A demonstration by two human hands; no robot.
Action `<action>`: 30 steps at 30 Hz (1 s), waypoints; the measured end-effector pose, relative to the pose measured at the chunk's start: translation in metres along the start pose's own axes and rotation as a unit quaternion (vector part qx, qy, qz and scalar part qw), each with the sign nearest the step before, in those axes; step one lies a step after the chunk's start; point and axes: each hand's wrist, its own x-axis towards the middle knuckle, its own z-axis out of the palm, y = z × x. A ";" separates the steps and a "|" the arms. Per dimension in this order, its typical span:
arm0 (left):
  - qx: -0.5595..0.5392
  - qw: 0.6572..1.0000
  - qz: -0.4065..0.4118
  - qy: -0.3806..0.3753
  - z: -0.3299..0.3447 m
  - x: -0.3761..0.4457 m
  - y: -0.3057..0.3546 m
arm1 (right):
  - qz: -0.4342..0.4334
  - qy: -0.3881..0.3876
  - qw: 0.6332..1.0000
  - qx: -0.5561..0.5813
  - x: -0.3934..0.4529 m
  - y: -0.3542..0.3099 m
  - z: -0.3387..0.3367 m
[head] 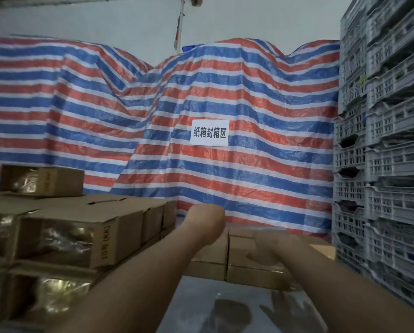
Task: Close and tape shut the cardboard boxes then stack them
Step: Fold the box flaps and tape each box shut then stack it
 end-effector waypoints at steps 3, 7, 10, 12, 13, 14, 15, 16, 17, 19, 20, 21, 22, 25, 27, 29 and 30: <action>0.095 0.995 0.028 0.005 -0.026 -0.019 -0.026 | -0.030 -0.002 0.998 -0.048 -0.008 -0.024 -0.013; 0.032 0.999 -0.011 0.021 -0.064 -0.047 -0.057 | -0.060 -0.024 0.996 -0.069 -0.022 -0.055 -0.034; -0.083 0.993 -0.064 0.049 -0.095 -0.073 -0.086 | -0.087 -0.018 0.994 -0.064 -0.034 -0.080 -0.051; -0.087 0.992 -0.078 0.050 -0.113 -0.088 -0.107 | -0.103 -0.010 0.993 -0.062 -0.041 -0.098 -0.063; -0.077 0.992 -0.075 0.062 -0.119 -0.094 -0.119 | -0.111 -0.006 0.991 -0.068 -0.043 -0.107 -0.069; -0.066 0.992 -0.075 0.079 -0.126 -0.100 -0.133 | -0.122 -0.003 0.990 -0.072 -0.043 -0.117 -0.074; -0.056 0.990 -0.081 0.096 -0.132 -0.107 -0.146 | -0.134 0.001 0.988 -0.073 -0.043 -0.128 -0.080; -0.043 0.989 -0.090 0.108 -0.136 -0.113 -0.159 | -0.147 0.007 0.987 -0.065 -0.041 -0.139 -0.085; -0.034 0.988 -0.098 0.118 -0.140 -0.117 -0.173 | -0.160 0.017 0.985 -0.057 -0.039 -0.152 -0.091; -0.012 0.985 -0.112 0.130 -0.145 -0.126 -0.202 | -0.182 0.036 0.981 -0.051 -0.034 -0.181 -0.102; -0.002 0.984 -0.120 0.134 -0.146 -0.129 -0.215 | -0.195 0.046 0.978 -0.050 -0.030 -0.196 -0.107; 0.005 0.982 -0.129 0.136 -0.146 -0.132 -0.230 | -0.208 0.057 0.975 -0.049 -0.026 -0.211 -0.111; 0.012 0.981 -0.141 0.135 -0.144 -0.133 -0.248 | -0.223 0.069 0.971 -0.043 -0.020 -0.227 -0.115; 0.035 0.974 -0.188 0.122 -0.131 -0.133 -0.298 | -0.272 0.096 0.957 -0.031 0.003 -0.276 -0.122; 0.042 0.966 -0.227 0.115 -0.120 -0.127 -0.331 | -0.294 0.100 0.950 -0.035 0.023 -0.309 -0.125; 0.057 0.956 -0.266 0.106 -0.106 -0.118 -0.364 | -0.307 0.102 0.946 -0.036 0.047 -0.340 -0.126; 0.065 0.952 -0.281 0.102 -0.099 -0.112 -0.380 | -0.312 0.103 0.944 -0.038 0.061 -0.355 -0.126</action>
